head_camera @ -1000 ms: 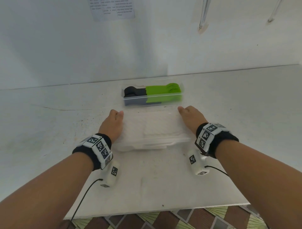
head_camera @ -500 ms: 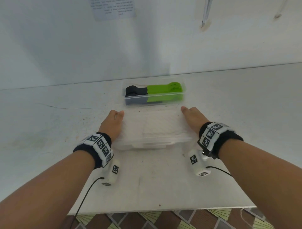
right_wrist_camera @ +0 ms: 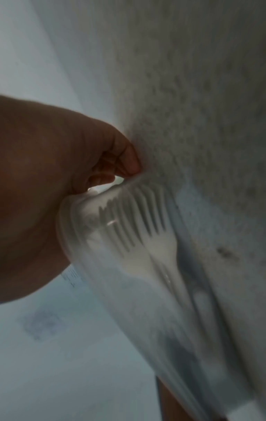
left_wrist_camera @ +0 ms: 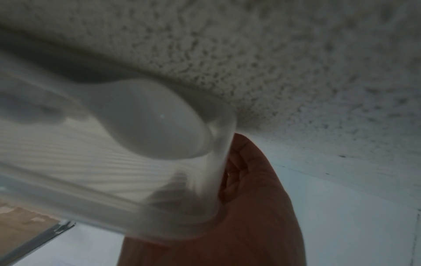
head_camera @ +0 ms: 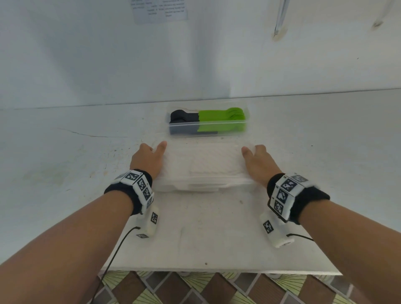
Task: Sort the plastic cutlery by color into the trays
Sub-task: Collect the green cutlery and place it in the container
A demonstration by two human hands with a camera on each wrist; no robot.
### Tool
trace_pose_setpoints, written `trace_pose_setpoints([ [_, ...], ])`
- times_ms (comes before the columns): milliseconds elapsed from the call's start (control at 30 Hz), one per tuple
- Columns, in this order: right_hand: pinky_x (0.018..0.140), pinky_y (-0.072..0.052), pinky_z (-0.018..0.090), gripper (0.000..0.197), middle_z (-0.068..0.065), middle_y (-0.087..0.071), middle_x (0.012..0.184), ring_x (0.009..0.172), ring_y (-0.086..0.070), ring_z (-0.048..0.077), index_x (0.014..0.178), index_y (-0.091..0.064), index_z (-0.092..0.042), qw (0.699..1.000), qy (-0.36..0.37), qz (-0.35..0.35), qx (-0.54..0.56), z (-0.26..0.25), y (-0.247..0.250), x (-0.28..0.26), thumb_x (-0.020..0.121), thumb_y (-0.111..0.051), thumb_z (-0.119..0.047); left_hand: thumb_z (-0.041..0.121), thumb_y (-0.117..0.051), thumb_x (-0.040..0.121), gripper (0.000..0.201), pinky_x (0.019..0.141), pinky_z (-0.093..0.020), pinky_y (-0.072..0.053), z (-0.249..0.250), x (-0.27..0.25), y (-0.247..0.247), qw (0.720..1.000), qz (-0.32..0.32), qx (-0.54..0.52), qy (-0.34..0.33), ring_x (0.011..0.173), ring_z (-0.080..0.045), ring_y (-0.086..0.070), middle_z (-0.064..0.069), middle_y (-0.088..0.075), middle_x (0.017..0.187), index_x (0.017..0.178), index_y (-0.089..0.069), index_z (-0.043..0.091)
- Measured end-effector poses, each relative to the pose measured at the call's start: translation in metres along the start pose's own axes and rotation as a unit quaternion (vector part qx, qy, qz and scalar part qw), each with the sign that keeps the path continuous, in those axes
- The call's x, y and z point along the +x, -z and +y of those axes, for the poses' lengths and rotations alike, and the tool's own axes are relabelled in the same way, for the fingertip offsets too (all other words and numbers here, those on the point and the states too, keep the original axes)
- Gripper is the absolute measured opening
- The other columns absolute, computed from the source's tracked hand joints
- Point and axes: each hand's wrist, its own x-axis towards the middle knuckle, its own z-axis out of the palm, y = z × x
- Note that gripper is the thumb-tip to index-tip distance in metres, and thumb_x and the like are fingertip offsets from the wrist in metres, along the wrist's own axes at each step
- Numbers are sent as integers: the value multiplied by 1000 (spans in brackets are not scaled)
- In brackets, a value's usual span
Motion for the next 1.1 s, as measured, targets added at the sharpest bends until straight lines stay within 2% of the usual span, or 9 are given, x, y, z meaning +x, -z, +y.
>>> trace_pose_setpoints([
  [67,113,-35,47,63,18,-42,152,137,-44,37,151,-30,-6,1000,-11,13,2,0,-3,0,105,-37,-50,71,-46,93,71,75,-36,-41,0,0,0,1000,10,15,10,91,-35,-61,-16,-65,99,111,-58,3],
  [267,109,-38,49,59,21,-47,145,131,-47,41,144,-35,-4,999,-11,34,-25,-6,-8,6,106,-35,-48,68,-42,97,68,79,-37,-43,2,-1,1,998,8,55,-1,96,-33,-60,-15,-65,110,117,-55,4],
  [433,108,-37,45,59,24,-48,144,132,-47,41,144,-36,-2,998,-13,39,-42,-23,-23,15,106,-34,-48,56,-40,101,61,92,-43,-45,-8,8,15,998,-23,50,3,109,-37,-59,-17,-61,120,128,-48,2],
  [567,111,-36,47,60,25,-46,146,134,-45,42,146,-35,-3,999,-5,34,-29,-56,-69,13,106,-35,-48,49,-39,100,53,94,-45,-46,-42,36,51,999,-37,35,15,108,-37,-58,-18,-59,119,127,-44,3],
  [700,111,-36,50,60,25,-44,147,133,-45,43,146,-32,-6,999,-7,40,-10,-102,-130,9,104,-40,-48,48,-44,96,49,83,-40,-41,-90,80,98,997,-81,-4,17,98,-31,-55,-12,-55,110,124,-40,7],
  [767,109,-37,51,56,23,-43,144,130,-46,44,142,-33,-8,999,-11,52,9,-129,-163,2,101,-46,-44,46,-49,94,44,81,-39,-43,-116,102,126,996,-81,-32,4,92,-27,-55,-9,-55,106,119,-41,10],
  [867,108,-39,52,55,20,-40,142,125,-48,43,139,-32,-9,998,-13,53,31,-174,-210,-6,98,-53,-39,41,-60,98,44,94,-41,-48,-154,130,169,998,-32,-58,-3,104,-30,-59,-9,-57,112,124,-43,10],
  [967,110,-39,47,59,20,-36,150,130,-46,41,149,-28,-10,999,4,23,35,-215,-254,-8,102,-50,-36,43,-63,97,49,101,-43,-49,-191,158,205,997,-25,-75,-5,113,-31,-59,-11,-60,124,129,-48,10],
  [1100,110,-37,44,72,17,-31,158,138,-42,38,160,-13,-13,999,26,-22,20,-261,-305,-3,103,-48,-39,42,-56,102,63,114,-39,-35,-231,196,237,996,-66,-44,-41,139,-30,-44,-12,-43,155,152,-35,9],
])
